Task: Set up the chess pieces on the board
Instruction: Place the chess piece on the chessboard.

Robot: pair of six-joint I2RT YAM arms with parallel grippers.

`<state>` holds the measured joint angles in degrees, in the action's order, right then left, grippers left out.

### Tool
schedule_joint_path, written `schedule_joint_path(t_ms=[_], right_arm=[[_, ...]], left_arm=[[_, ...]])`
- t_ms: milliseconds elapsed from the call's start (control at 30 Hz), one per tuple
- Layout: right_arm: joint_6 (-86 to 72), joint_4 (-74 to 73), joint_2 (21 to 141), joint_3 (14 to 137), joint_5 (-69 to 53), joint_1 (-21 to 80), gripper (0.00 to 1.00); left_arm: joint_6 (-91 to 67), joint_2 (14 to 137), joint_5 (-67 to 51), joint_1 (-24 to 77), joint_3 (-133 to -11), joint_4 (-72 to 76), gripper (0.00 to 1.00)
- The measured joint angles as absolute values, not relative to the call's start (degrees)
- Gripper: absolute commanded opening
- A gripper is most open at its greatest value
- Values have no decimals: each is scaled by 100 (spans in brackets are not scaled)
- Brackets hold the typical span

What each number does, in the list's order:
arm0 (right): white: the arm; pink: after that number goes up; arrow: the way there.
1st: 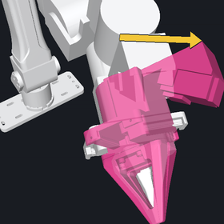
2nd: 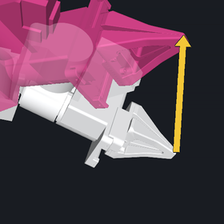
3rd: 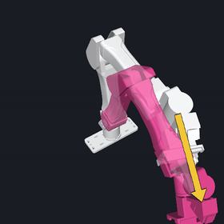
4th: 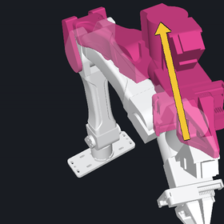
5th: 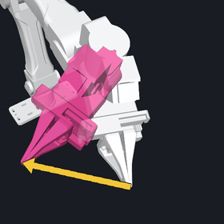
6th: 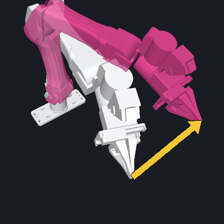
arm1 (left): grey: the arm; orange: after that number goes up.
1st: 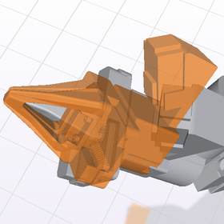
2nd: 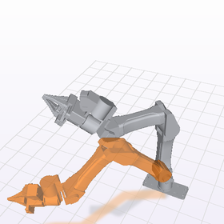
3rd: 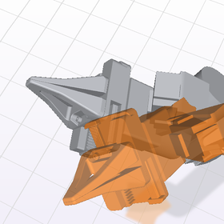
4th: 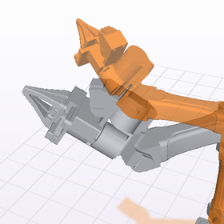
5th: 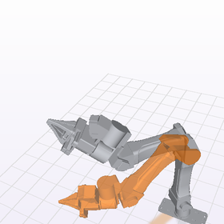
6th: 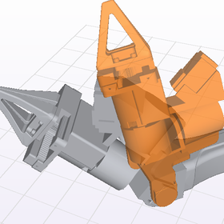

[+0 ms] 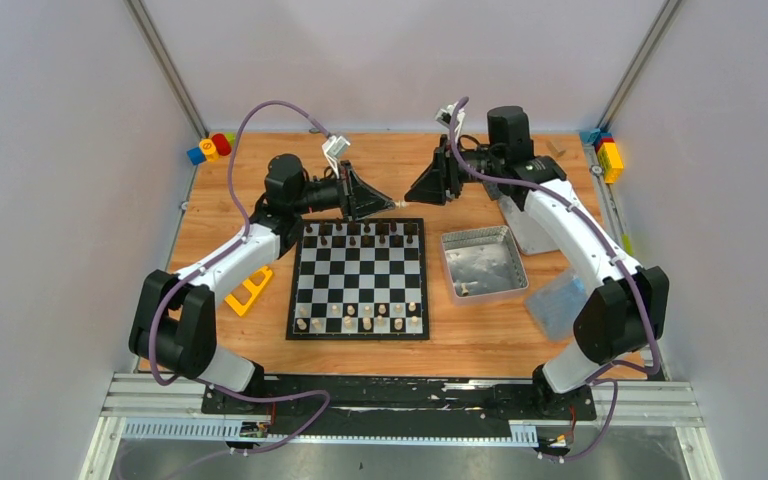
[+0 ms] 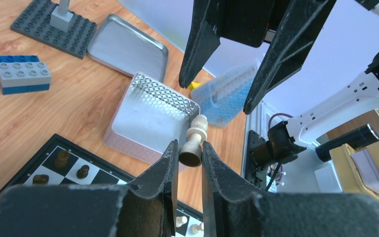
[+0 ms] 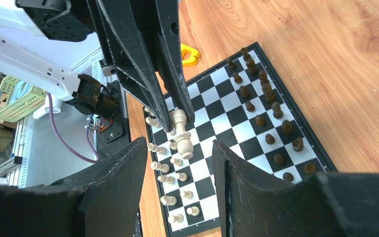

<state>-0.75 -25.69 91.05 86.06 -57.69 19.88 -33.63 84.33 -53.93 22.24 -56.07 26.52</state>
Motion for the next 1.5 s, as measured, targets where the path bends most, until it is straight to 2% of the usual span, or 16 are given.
schedule_joint_path(t_ms=[267, 600, 933, 1067, 1200, 1500], right_arm=[[-250, -2279, 9142, 8409, -5959, 2062, 51], [-353, -2143, 9172, 8318, -6173, 2084, 42], [-440, -2056, 9174, 8252, -6348, 2095, 23], [-445, -2049, 9177, 8252, -6357, 2093, 24], [-447, -2047, 9177, 8252, -6359, 2095, 30], [-449, -2045, 9181, 8252, -6361, 2095, 30]], left_arm=[[-3852, 8433, -5391, 2224, -5494, 3286, 0], [-4084, 8433, -5389, 2224, -5402, 3669, 0], [-4136, 8433, -5389, 2213, -5387, 3769, 0], [-4167, 8433, -5389, 2215, -5387, 3826, 0], [-4169, 8433, -5389, 2213, -5382, 3848, 0], [-4169, 8433, -5391, 2215, -5349, 3859, 0]])
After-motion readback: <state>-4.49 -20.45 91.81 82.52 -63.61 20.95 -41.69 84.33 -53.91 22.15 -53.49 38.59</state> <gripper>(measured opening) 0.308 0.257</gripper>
